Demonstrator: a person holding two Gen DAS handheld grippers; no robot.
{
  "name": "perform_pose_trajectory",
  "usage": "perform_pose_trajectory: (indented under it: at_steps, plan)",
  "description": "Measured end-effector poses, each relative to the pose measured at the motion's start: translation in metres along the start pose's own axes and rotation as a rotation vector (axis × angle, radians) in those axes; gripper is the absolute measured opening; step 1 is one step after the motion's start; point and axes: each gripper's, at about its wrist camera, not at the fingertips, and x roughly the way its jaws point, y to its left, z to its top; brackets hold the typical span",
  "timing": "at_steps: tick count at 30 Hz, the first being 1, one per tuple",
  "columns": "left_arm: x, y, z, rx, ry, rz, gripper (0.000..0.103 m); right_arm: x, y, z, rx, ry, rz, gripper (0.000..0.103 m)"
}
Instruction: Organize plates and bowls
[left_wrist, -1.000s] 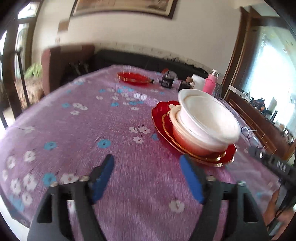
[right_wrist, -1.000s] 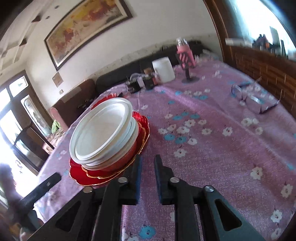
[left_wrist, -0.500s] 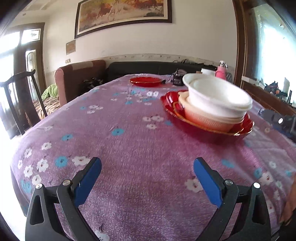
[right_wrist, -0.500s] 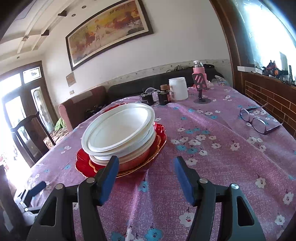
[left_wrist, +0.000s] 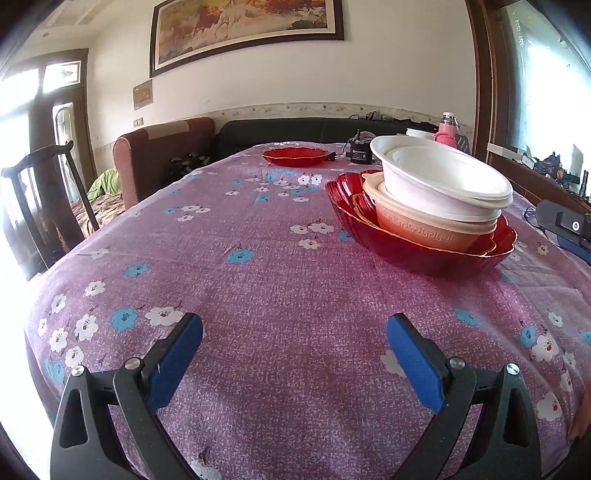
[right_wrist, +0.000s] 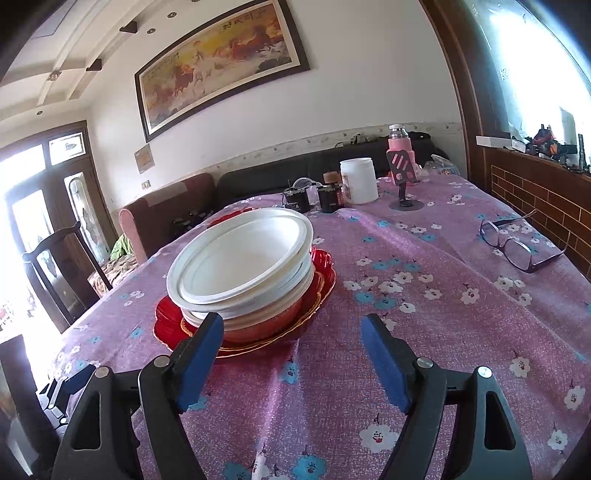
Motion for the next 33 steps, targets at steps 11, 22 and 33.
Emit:
perform_pose_trajectory:
  at_steps: [11,22,33]
  plan:
    - [0.003,-0.001,0.0,0.001,0.019,0.007,0.1,0.0,0.0,0.0,-0.003,-0.004,0.007,0.087]
    - [0.0,-0.014,0.0,0.083,0.111,-0.043,0.1,-0.002,-0.001,-0.001,-0.003,-0.011,0.011,0.089]
    - [-0.039,-0.012,0.01,0.112,0.038,-0.05,0.103,-0.002,-0.001,-0.001,0.0,-0.014,0.014,0.089]
